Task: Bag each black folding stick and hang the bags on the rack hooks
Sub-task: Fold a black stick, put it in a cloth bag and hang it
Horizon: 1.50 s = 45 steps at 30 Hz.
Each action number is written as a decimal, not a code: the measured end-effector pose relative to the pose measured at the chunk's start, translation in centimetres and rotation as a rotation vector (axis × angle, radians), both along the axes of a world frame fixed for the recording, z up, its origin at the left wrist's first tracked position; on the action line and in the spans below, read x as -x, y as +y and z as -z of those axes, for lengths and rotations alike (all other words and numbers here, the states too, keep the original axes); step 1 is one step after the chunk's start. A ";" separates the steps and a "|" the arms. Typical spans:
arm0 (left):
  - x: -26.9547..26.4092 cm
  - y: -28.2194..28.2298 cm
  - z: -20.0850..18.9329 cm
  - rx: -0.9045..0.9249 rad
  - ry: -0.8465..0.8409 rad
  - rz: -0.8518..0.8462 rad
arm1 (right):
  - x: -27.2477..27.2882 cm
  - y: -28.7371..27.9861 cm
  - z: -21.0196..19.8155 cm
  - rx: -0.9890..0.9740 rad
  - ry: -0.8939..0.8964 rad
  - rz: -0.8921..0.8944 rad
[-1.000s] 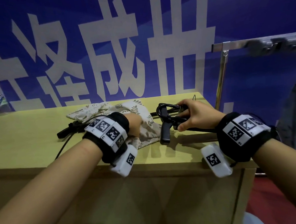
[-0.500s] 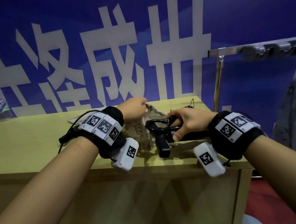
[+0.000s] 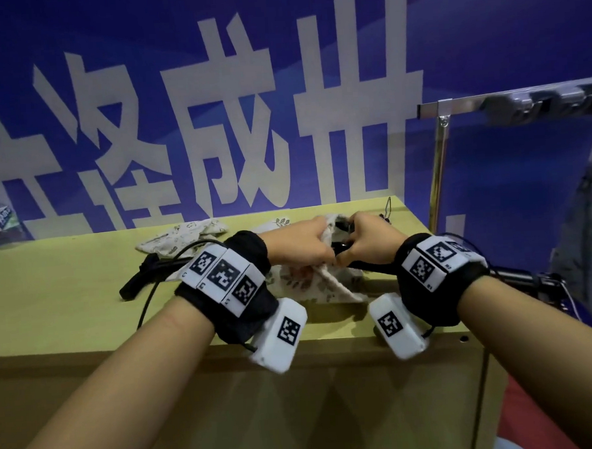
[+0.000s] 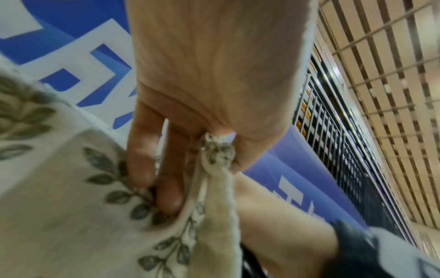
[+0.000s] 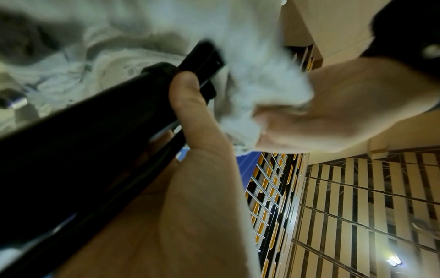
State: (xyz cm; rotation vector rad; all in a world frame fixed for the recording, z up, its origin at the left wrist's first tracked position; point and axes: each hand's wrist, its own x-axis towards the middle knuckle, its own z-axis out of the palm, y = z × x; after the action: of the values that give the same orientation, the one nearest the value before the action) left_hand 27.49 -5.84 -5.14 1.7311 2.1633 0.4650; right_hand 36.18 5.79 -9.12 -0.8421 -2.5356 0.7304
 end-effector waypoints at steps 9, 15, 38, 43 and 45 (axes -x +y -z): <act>1.7 3.1 3.1 -0.173 -0.170 -0.141 | 0.9 -0.3 2.5 0.088 -0.082 -0.139; 3.0 3.9 5.6 -0.262 -0.535 -0.258 | 1.1 1.0 2.2 0.259 -0.143 -0.154; 3.6 4.9 3.2 -0.391 -0.658 -0.452 | -5.3 2.2 0.7 -0.063 -0.501 -0.201; 4.1 5.0 1.4 -0.353 -0.671 -0.569 | -5.7 1.2 0.5 -0.230 -0.539 -0.252; 3.9 5.0 1.4 -0.251 -0.600 -0.572 | -5.9 1.0 0.2 -0.314 -0.500 -0.265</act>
State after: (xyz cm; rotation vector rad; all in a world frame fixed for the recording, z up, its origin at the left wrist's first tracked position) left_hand 23.56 -0.83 -6.53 0.8533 2.1489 1.2593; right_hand 42.13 6.79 -9.34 -0.6465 -3.1376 0.1845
